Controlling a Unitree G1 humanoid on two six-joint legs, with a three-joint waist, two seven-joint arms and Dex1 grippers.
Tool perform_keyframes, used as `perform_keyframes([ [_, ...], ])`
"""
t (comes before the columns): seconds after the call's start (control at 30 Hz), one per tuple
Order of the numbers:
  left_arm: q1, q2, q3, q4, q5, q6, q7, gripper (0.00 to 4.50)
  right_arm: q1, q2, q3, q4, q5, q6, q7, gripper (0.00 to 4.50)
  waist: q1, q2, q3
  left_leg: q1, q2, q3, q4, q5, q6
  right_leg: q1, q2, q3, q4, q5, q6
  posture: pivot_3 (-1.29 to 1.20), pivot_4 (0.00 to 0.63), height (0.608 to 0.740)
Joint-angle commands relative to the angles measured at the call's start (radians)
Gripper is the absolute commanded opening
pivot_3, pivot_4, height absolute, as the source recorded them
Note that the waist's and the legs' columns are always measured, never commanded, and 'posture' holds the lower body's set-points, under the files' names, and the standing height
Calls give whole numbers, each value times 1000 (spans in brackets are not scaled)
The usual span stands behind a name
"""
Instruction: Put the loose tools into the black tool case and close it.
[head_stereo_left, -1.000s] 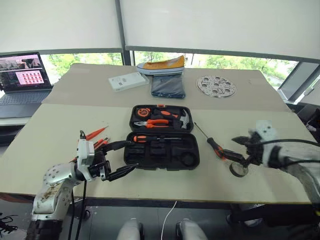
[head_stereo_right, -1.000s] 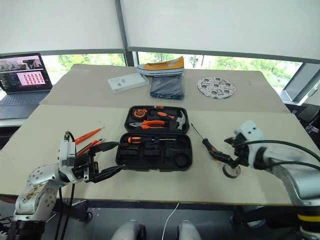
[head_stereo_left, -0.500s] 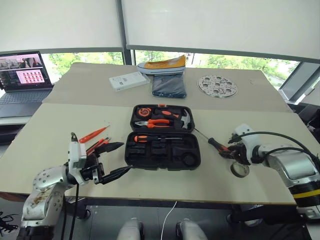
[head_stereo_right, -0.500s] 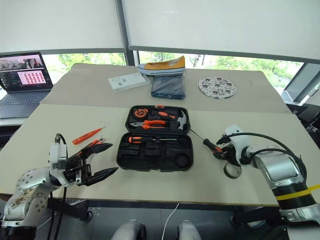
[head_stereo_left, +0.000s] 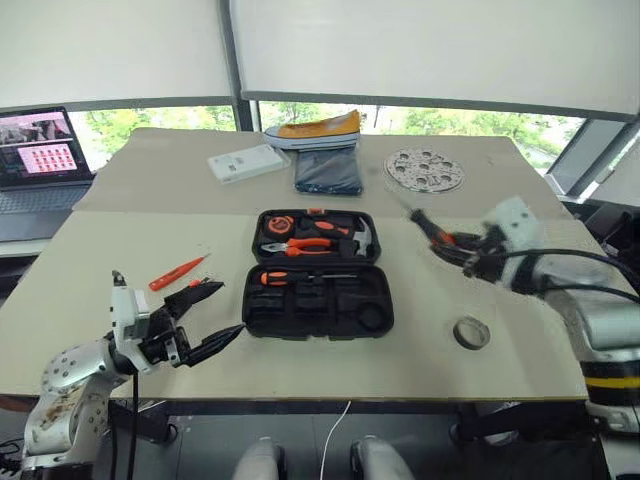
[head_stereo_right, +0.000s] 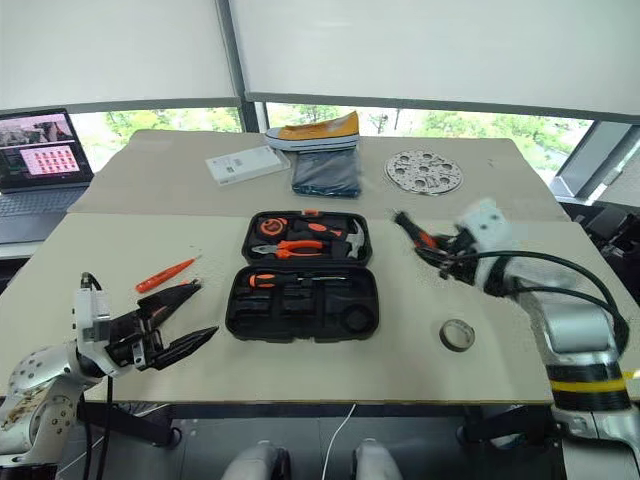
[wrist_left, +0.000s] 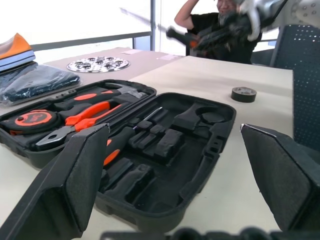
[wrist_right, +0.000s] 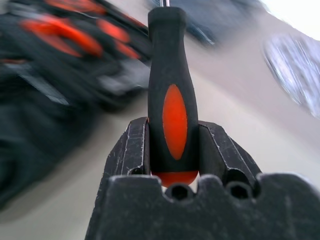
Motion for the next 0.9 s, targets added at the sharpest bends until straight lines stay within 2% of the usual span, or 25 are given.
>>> perform_keyframes([
  [0.03, 0, 23, 35, 15, -9, -18, -7, 4500, -121, 4, 158, 103, -92, -150, 204, 1011, 0, 0, 0, 1, 1, 1, 0, 0, 0, 1, 0, 0, 0, 0, -1, 0, 150, 740],
  [0.1, 6, 33, 46, 37, -4, -26, -19, 4500, -192, 38, 227, 177, -154, -199, 236, 1011, 4, -1, 0, 2, 1, 2, 0, 0, 0, 1, 0, -1, 1, 0, -4, 0, 150, 740],
  [0.17, 15, 44, 57, 57, 0, -33, -33, 4500, -244, 74, 290, 242, -219, -208, 246, 1011, 5, 0, 1, 1, 1, 2, 0, 0, 0, 0, 0, -1, 1, 1, -13, 0, 150, 740],
  [0.3, 12, 49, 62, 73, 13, -55, -29, 4500, -282, 114, 358, 306, -310, -198, 246, 1011, 12, -1, 1, 0, 1, 3, -1, 0, 0, -1, -1, -2, 2, 1, -13, 0, 150, 740],
  [0.57, 6, 61, 59, 82, 15, -56, -37, 4500, -295, 147, 393, 277, -403, -152, 253, 1011, 8, 0, 1, -4, 1, 3, -1, 0, 0, -6, -2, -2, 3, 3, -10, 0, 150, 740],
  [0.77, 22, 52, 49, 56, 17, -50, -26, 4500, -289, 191, 381, 263, -417, -80, 231, 1011, 7, -1, 1, -4, 1, 3, -1, 0, 0, -7, -1, -2, 4, 2, -11, 0, 150, 740],
  [0.8, 23, 51, 48, 52, 17, -49, -23, 4500, -287, 190, 381, 262, -417, -76, 240, 1511, 7, -1, 1, -4, 1, 3, -1, 0, 0, -7, -1, -2, 4, 2, -11, 0, 150, 740],
  [0.9, 23, 50, 44, 46, 17, -46, -18, 4500, -295, 185, 365, 277, -407, -196, 240, 2480, 7, 0, 1, -4, 1, 3, -1, 0, 0, -7, -1, -2, 4, 2, -11, 0, 150, 740],
])
